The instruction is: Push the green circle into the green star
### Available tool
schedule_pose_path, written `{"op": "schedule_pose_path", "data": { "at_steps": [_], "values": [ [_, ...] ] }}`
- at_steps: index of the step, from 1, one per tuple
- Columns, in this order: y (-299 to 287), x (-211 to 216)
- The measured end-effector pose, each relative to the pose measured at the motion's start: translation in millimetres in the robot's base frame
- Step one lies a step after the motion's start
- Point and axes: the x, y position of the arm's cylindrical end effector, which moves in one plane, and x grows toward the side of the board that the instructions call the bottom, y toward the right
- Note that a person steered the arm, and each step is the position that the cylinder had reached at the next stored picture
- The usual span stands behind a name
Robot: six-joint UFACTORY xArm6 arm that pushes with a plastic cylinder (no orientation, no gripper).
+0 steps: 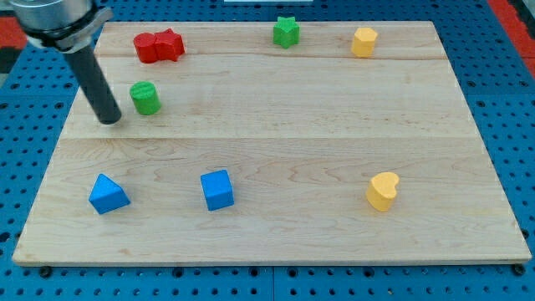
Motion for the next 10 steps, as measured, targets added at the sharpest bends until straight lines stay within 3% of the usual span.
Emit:
{"op": "schedule_pose_path", "data": {
  "at_steps": [3,4,6,8,10],
  "values": [
    [86,-62],
    [114,-29],
    [114,-20],
    [131,-40],
    [213,-76]
  ]
}}
